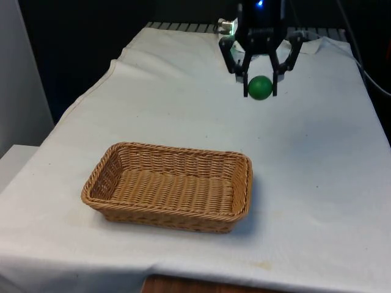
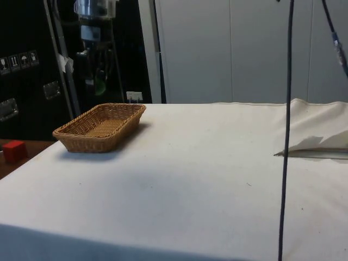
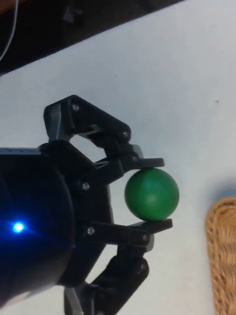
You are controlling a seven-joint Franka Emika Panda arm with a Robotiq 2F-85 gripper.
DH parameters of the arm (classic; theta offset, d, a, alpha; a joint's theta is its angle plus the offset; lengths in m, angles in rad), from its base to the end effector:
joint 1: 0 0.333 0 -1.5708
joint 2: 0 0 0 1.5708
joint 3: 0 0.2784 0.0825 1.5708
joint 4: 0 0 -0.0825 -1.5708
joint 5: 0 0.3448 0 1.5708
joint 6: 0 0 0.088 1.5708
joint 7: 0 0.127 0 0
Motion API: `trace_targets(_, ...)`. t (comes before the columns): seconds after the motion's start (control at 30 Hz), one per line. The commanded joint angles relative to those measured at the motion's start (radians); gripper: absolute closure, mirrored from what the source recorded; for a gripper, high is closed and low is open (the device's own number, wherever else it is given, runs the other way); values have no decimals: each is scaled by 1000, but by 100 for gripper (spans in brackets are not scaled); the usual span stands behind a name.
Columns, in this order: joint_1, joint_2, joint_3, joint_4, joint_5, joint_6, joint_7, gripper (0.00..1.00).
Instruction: Pick up the ball and place it into the basket.
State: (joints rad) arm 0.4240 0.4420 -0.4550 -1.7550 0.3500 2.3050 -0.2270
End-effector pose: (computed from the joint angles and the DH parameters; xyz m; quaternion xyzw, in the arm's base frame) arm 0.6246 0.0150 0.3220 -0.9955 -0.0172 -0.0869 0.0349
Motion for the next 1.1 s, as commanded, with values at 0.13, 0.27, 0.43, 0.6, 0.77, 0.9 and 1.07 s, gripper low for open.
trace_targets(0.13,-15,66,-17,72,49,-17,-51,100)
trace_targets(0.27,-18,102,-29,107,63,-19,-75,100)
trace_targets(0.43,-22,144,-35,136,65,-10,-98,100)
trace_targets(0.6,-27,181,-43,158,65,-1,-124,100)
trace_targets(0.77,-26,205,-61,163,61,12,-141,100)
trace_targets(0.9,-44,236,-60,179,77,28,-173,100)
trace_targets(1.07,-50,286,-73,202,111,53,-210,100)
